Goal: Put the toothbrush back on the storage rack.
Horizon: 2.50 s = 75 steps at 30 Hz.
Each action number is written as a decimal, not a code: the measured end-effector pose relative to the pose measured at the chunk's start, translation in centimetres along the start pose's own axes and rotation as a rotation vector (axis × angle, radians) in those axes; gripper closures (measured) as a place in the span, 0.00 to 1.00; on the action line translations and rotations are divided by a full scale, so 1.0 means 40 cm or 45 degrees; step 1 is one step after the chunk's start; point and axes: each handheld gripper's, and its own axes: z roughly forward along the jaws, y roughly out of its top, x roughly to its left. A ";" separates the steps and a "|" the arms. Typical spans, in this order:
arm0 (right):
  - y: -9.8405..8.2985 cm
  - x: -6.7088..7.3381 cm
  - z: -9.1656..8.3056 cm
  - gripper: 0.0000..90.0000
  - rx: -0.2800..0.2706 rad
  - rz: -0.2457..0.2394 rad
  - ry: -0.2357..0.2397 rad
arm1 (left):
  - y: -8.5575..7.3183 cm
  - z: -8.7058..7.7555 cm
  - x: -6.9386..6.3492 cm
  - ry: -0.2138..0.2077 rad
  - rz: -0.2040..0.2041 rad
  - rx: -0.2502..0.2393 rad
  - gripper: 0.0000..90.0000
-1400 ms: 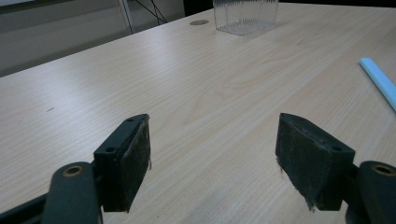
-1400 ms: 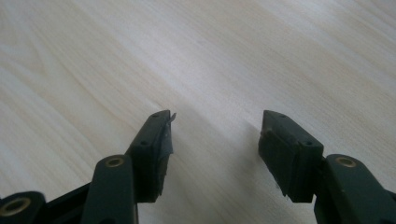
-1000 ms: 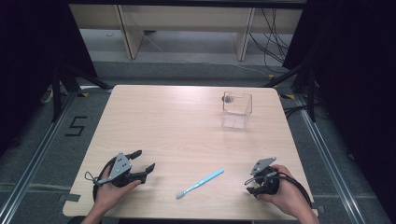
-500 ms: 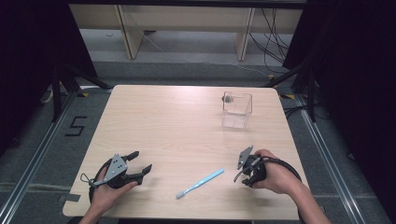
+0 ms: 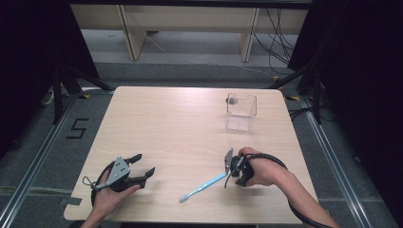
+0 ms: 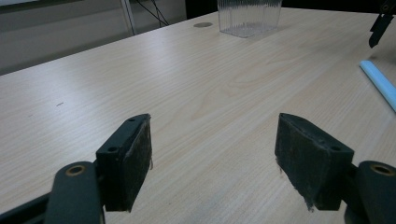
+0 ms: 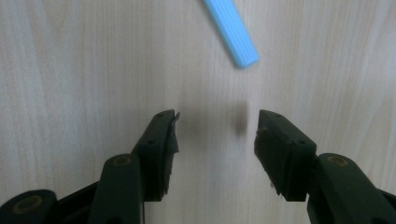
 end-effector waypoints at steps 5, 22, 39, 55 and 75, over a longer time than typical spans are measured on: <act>0.026 -0.004 0.002 0.54 0.019 -0.016 0.015 | 0.000 0.000 0.000 -0.002 0.003 0.002 0.30; 0.101 -0.027 0.005 0.56 -0.001 -0.116 0.059 | -0.001 0.004 -0.003 -0.014 -0.010 -0.013 0.30; 0.158 -0.025 0.015 0.57 -0.026 -0.178 0.137 | 0.000 0.000 -0.002 -0.009 -0.002 0.003 0.30; 0.194 -0.024 0.030 0.65 -0.010 -0.291 0.186 | 0.000 0.000 -0.002 -0.012 -0.005 0.002 0.30; 0.197 -0.025 0.039 0.79 0.020 -0.338 0.181 | 0.000 -0.001 -0.002 -0.015 -0.008 -0.002 0.30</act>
